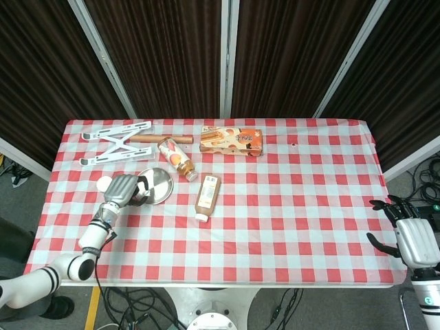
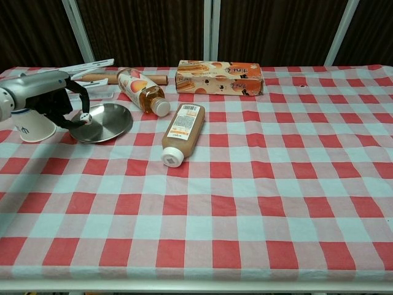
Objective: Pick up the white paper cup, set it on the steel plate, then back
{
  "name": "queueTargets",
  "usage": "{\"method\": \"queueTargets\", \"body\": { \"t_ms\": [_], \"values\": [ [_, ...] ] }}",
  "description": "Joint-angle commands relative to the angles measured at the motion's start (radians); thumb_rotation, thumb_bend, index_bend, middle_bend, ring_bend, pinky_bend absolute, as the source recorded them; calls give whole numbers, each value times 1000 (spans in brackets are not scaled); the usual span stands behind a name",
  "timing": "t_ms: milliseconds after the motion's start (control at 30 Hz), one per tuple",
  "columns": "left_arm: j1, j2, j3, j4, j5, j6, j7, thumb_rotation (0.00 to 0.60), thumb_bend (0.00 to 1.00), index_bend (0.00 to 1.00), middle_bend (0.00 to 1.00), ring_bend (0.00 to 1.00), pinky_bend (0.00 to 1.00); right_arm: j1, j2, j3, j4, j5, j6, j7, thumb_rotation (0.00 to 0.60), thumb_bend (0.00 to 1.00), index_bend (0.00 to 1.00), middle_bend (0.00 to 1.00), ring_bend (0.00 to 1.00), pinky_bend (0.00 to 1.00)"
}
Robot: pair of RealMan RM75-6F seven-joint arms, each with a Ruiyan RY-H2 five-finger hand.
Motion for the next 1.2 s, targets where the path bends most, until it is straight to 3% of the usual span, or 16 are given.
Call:
{"method": "queueTargets", "body": {
  "t_ms": [33, 233, 467, 600, 733, 933, 1000, 1100, 1200],
  "values": [
    [-47, -45, -24, 55, -89, -47, 73, 600, 418, 553, 988, 931, 962, -3, -1, 0, 5, 3, 2, 5, 600, 144, 239, 343, 139, 185],
    [-68, -57, -15, 71, -153, -55, 143, 600, 402, 466, 970, 916, 958, -9, -3, -2, 16, 4, 8, 17, 600, 144, 239, 343, 139, 185],
    [-36, -17, 2, -18, -123, 68, 185, 600, 266, 319, 846, 857, 958, -6, -6, 0, 20, -2, 8, 21, 600, 144, 239, 343, 139, 186],
    [24, 49, -9, -116, -75, 178, 114, 600, 250, 297, 758, 788, 956, -6, -3, -1, 20, -10, 13, 24, 600, 143, 239, 343, 139, 186],
    [121, 111, 1, -175, -6, 328, 8, 600, 250, 348, 698, 696, 929, -10, 1, 1, 19, -7, 19, 23, 600, 144, 239, 343, 139, 187],
    [233, 149, 27, -162, 15, 427, -122, 600, 244, 382, 591, 553, 802, -7, 5, 6, 15, -2, 16, 12, 600, 144, 239, 343, 139, 187],
    [252, 143, 30, -137, 4, 427, -148, 600, 238, 375, 520, 467, 675, -5, 7, 9, 11, -1, 15, 6, 600, 143, 239, 343, 139, 187],
    [260, 126, 38, -91, -29, 360, -191, 600, 216, 328, 383, 322, 498, 1, 12, 13, 5, -3, 12, -1, 600, 144, 239, 343, 138, 188],
    [248, 104, 46, -36, -57, 270, -215, 600, 186, 274, 312, 260, 428, 4, 12, 12, 2, -8, 10, -3, 600, 144, 239, 343, 139, 188]
  ]
}}
